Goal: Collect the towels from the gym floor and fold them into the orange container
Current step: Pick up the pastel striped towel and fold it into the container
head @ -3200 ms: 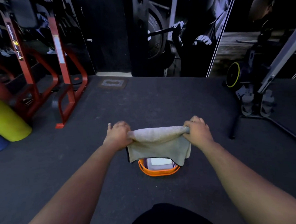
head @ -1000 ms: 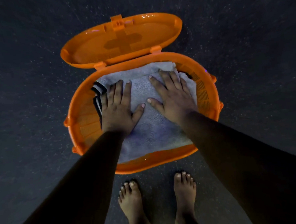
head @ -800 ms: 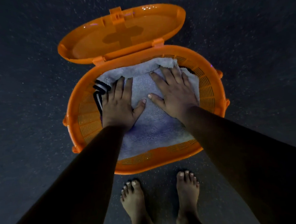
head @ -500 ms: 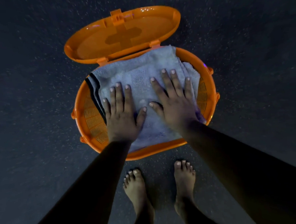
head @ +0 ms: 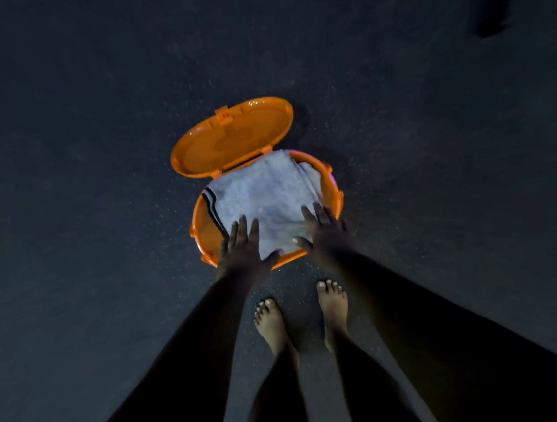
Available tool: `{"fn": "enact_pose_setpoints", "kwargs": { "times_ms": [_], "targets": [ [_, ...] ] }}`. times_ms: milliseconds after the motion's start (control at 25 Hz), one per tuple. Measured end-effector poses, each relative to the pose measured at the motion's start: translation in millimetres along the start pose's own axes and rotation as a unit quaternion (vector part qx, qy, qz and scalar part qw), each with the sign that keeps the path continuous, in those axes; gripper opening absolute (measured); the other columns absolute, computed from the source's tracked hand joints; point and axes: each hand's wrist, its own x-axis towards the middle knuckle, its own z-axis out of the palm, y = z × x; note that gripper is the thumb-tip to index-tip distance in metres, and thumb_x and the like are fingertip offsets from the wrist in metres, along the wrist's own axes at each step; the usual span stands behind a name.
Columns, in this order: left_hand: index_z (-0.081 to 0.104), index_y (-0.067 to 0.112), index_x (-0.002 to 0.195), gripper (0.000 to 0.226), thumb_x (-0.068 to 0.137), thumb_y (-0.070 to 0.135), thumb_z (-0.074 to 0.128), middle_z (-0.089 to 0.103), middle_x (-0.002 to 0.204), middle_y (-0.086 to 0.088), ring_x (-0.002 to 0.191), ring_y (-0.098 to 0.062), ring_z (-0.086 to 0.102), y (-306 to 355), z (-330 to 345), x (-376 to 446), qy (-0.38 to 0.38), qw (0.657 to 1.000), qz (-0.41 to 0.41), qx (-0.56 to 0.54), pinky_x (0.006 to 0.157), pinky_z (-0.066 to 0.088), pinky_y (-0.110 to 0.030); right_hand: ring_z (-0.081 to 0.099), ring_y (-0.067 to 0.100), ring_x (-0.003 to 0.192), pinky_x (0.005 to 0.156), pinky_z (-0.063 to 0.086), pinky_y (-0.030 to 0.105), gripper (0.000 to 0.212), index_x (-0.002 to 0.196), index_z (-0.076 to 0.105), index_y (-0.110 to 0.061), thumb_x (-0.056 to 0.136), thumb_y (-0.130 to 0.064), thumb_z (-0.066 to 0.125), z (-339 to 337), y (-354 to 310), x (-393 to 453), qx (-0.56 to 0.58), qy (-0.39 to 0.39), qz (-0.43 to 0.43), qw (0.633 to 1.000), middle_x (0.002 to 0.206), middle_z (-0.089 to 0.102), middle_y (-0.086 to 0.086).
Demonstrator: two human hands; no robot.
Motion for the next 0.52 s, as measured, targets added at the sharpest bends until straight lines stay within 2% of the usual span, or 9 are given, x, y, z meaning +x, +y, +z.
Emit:
{"fn": "enact_pose_setpoints", "kwargs": {
  "times_ms": [120, 240, 400, 520],
  "targets": [
    [-0.001, 0.025, 0.164, 0.099, 0.091, 0.075, 0.046, -0.011, 0.171, -0.001, 0.158, -0.021, -0.005, 37.7, -60.4, -100.2, -0.042, 0.999, 0.009, 0.032, 0.126, 0.007, -0.046, 0.007, 0.029, 0.156, 0.121, 0.018, 0.056, 0.079, 0.162, 0.009, -0.028, 0.099, -0.062, 0.041, -55.4, -11.9, -104.5, 0.04, 0.003, 0.033, 0.999, 0.17, 0.007, 0.005],
    [-0.003, 0.025, 0.164, 0.099, 0.092, 0.076, 0.043, -0.011, 0.171, -0.001, 0.158, -0.022, -0.004, 73.0, -112.3, -198.3, -0.054, 0.992, 0.06, 0.095, 0.126, 0.008, -0.047, 0.003, 0.027, 0.157, 0.121, 0.016, 0.058, 0.084, 0.162, 0.007, -0.025, 0.097, -0.068, 0.038, -105.2, -19.7, -216.7, 0.081, 0.004, 0.085, 0.993, 0.17, 0.004, 0.006],
    [-0.003, 0.024, 0.164, 0.1, 0.091, 0.079, 0.039, -0.01, 0.171, -0.001, 0.158, -0.021, -0.005, 109.3, -147.0, -277.4, -0.043, 0.97, 0.164, 0.171, 0.126, 0.005, -0.048, 0.001, 0.024, 0.157, 0.122, 0.014, 0.058, 0.085, 0.162, 0.008, -0.026, 0.096, -0.071, 0.036, -134.0, -26.0, -336.4, 0.132, 0.065, 0.153, 0.977, 0.17, 0.004, 0.004],
    [-0.004, 0.025, 0.164, 0.102, 0.089, 0.081, 0.038, -0.008, 0.171, -0.002, 0.158, -0.021, -0.004, 143.3, -163.1, -316.8, -0.043, 0.926, 0.281, 0.247, 0.126, 0.003, -0.049, -0.001, 0.024, 0.157, 0.122, 0.012, 0.058, 0.085, 0.162, 0.007, -0.029, 0.095, -0.074, 0.033, -133.0, -27.5, -416.6, 0.175, 0.123, 0.235, 0.948, 0.17, 0.003, 0.003]
  ]
}}
